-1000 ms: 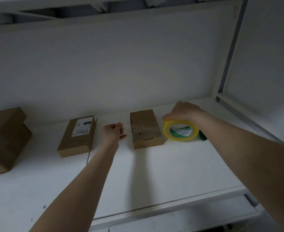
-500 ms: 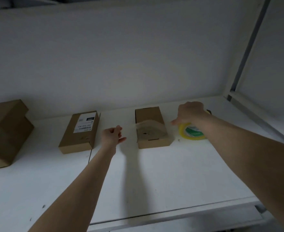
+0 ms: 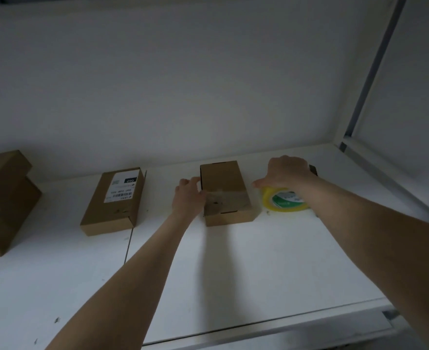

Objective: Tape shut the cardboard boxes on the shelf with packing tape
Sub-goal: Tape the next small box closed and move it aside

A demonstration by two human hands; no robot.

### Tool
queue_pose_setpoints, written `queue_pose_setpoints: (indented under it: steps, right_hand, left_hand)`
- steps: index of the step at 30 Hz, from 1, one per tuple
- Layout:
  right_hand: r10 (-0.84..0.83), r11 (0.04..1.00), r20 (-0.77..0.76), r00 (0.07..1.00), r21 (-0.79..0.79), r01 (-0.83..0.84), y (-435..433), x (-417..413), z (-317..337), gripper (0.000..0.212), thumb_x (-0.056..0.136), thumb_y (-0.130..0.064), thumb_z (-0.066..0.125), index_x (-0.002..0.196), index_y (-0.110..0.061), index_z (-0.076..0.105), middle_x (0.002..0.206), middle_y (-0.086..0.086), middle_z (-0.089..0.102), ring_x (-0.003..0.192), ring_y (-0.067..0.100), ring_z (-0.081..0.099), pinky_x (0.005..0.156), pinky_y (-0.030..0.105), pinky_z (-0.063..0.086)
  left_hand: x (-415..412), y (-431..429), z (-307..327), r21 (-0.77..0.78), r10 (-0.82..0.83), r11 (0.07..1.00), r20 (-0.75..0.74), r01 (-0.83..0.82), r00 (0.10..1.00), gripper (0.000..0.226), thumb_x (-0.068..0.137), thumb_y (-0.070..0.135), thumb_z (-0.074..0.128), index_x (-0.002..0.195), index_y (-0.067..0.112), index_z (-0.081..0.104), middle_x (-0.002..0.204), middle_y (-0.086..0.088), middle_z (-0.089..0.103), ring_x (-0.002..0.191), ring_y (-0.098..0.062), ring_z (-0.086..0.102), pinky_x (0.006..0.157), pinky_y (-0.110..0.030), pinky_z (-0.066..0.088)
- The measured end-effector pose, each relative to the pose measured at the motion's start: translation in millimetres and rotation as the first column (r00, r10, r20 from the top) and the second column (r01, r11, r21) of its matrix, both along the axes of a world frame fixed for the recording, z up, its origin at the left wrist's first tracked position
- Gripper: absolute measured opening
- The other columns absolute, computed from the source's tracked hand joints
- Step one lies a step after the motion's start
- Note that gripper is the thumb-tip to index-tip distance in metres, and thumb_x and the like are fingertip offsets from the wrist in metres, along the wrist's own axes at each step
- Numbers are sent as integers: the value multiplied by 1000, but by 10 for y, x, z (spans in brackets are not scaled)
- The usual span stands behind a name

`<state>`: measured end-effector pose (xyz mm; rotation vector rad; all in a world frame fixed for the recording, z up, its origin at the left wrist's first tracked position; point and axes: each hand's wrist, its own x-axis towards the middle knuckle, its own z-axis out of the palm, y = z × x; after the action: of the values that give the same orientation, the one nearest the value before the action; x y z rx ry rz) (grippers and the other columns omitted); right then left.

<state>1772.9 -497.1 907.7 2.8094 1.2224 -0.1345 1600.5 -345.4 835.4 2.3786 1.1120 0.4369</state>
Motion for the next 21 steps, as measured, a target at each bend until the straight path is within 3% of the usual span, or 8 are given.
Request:
queue_pose_setpoints:
  steps: [3, 7, 10, 12, 14, 18, 21]
  right_hand:
    - [-9, 1000, -19, 1000, 13, 9, -21, 10, 6, 59, 78, -75, 55, 73, -17, 46, 74, 1, 52, 62, 15, 48, 54, 24, 32]
    - [-18, 999, -31, 999, 43, 19, -70, 23, 27, 57, 79, -73, 56, 71, -18, 44, 74, 0, 52, 61, 14, 48, 54, 24, 32]
    - [-24, 999, -22, 999, 41, 25, -109, 16, 32, 57, 79, -73, 56, 72, -17, 45, 74, 1, 52, 62, 15, 48, 53, 24, 31]
    - [-28, 999, -36, 999, 37, 30, -125, 12, 19, 57, 78, -73, 56, 76, -17, 47, 75, 1, 52, 66, 17, 50, 54, 24, 31]
    - [-26, 999, -54, 998, 39, 28, -134, 5, 7, 57, 78, -73, 57, 83, -16, 50, 76, 1, 51, 71, 19, 52, 54, 24, 31]
    - [-37, 999, -68, 997, 31, 39, -151, -31, 1, 57, 80, -71, 56, 89, -15, 52, 75, 1, 50, 65, 16, 48, 54, 24, 30]
    - [-26, 998, -83, 996, 46, 30, -129, -59, -9, 58, 79, -73, 56, 91, -16, 52, 75, 0, 50, 69, 17, 50, 54, 24, 31]
  left_hand:
    - [55, -18, -10, 40, -9, 999, -183, 16, 983, 34, 96, 25, 50, 124, 8, 55, 128, -16, 43, 116, -34, 47, 97, -41, 44]
    - [78, 16, 10, -19, -14, 1000, -133, 12, 991, 31, 91, 30, 59, 113, 9, 64, 120, -14, 50, 107, -33, 54, 92, -38, 46]
    - [90, 19, 112, -6, -65, 998, -94, 65, 993, 18, 89, 21, 60, 95, 5, 67, 97, -12, 57, 87, -24, 54, 76, -31, 42]
    - [109, 16, 168, -40, -78, 996, -89, 75, 993, 18, 90, 18, 58, 90, 1, 64, 88, -13, 59, 82, -25, 56, 73, -31, 45]
    - [111, -4, 200, -87, -80, 994, -97, 72, 992, 14, 91, 16, 56, 87, 3, 60, 88, -13, 60, 84, -28, 60, 77, -36, 50]
    - [94, -62, 244, -22, -81, 997, -161, 79, 984, 10, 94, 15, 50, 94, 7, 56, 93, -7, 55, 88, -24, 52, 72, -29, 37]
    - [98, -108, 315, -107, -88, 991, -100, 77, 991, 16, 94, 6, 45, 103, 1, 57, 104, -16, 62, 92, -31, 61, 77, -36, 51]
